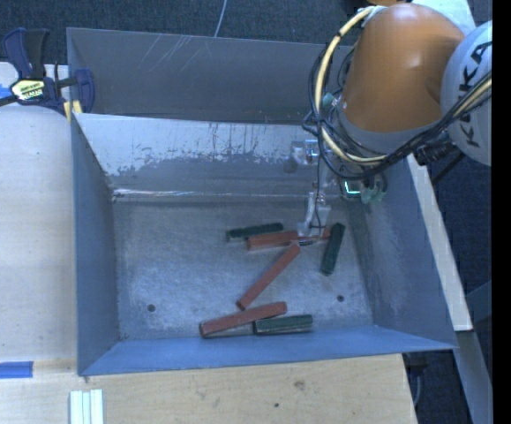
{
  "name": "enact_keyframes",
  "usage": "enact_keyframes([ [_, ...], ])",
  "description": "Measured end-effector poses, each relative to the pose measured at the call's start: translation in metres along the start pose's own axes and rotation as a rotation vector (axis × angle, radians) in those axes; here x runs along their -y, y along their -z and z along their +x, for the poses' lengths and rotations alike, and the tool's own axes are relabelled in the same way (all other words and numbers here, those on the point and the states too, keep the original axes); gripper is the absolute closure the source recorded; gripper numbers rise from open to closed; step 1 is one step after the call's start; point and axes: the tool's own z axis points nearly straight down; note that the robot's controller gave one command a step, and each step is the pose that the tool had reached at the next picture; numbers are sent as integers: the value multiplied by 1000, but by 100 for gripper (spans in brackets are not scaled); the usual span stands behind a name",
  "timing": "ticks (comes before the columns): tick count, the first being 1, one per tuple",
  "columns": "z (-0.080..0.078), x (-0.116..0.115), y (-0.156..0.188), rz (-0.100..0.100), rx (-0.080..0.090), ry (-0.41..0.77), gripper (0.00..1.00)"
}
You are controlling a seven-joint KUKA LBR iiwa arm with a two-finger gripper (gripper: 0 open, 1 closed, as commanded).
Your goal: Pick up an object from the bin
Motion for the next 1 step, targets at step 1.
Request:
enact_keyframes([
  [1, -4, -1, 0, 0, 14, -2, 0],
])
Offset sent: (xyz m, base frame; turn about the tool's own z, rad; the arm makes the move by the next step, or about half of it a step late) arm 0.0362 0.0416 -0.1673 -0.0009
